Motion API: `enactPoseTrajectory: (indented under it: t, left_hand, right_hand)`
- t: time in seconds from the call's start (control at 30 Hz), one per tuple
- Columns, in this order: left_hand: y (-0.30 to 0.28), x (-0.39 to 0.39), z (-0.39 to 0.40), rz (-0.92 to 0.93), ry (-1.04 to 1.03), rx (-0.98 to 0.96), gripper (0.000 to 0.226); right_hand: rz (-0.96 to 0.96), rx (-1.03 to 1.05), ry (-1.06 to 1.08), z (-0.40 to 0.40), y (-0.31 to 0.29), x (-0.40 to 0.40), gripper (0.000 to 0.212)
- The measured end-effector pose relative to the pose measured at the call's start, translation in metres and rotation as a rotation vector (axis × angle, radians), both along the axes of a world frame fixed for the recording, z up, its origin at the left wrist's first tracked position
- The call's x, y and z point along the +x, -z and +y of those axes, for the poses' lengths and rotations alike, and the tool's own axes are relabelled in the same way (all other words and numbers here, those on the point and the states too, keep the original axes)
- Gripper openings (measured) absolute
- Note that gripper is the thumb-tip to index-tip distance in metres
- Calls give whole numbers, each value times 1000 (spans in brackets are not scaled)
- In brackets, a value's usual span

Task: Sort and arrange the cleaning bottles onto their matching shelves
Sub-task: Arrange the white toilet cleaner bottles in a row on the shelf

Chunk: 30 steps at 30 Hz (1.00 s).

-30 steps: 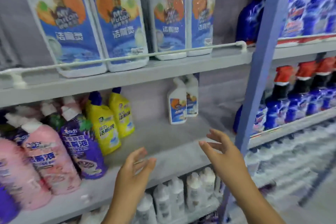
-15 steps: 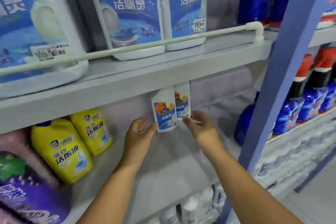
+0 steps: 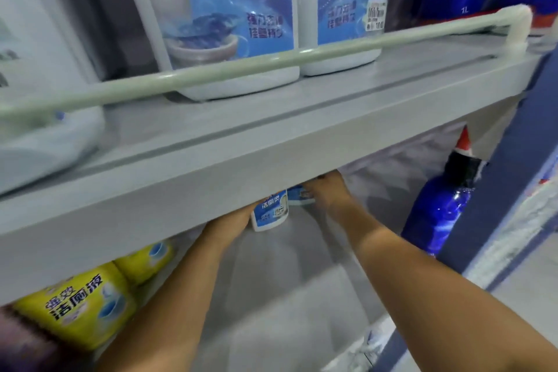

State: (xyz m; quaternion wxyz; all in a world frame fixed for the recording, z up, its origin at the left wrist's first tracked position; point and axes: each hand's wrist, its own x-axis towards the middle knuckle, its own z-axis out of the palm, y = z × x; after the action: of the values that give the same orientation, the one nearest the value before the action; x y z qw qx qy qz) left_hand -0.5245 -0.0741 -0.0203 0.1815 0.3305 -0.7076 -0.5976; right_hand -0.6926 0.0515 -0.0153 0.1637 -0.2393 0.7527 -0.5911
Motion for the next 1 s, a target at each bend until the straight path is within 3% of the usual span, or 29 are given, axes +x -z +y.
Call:
enactPoseTrajectory:
  t: [0.03, 0.13, 0.3, 0.43, 0.53, 0.7, 0.93, 1.0]
  left_hand:
    - [2, 5, -4, 5, -18, -15, 9]
    - [4, 17, -15, 113, -139, -72, 21]
    - [11, 41, -16, 168, -192, -90, 17]
    - [15, 62, -3, 207, -267, -118, 26]
    - [16, 82, 15, 246, -301, -144, 24]
    - [27, 125, 55, 278, -374, -159, 26]
    - [16, 182, 134, 262, -457, -33, 41]
    - [11, 201, 165, 250, -484, -54, 35]
  right_hand:
    - [1, 9, -12, -3, 2, -3, 29]
    - [-45, -3, -24, -11, 2, -2, 18]
    - [-69, -63, -61, -8, 11, 16, 27]
    - [-78, -103, -139, 22, 11, 41, 19]
    - [-15, -46, -189, 45, 10, 62, 14]
    - [-86, -112, -221, 91, 12, 110, 16]
    - [-15, -83, -308, 160, 1, 166, 14]
    - [-12, -88, -319, 178, 1, 180, 11]
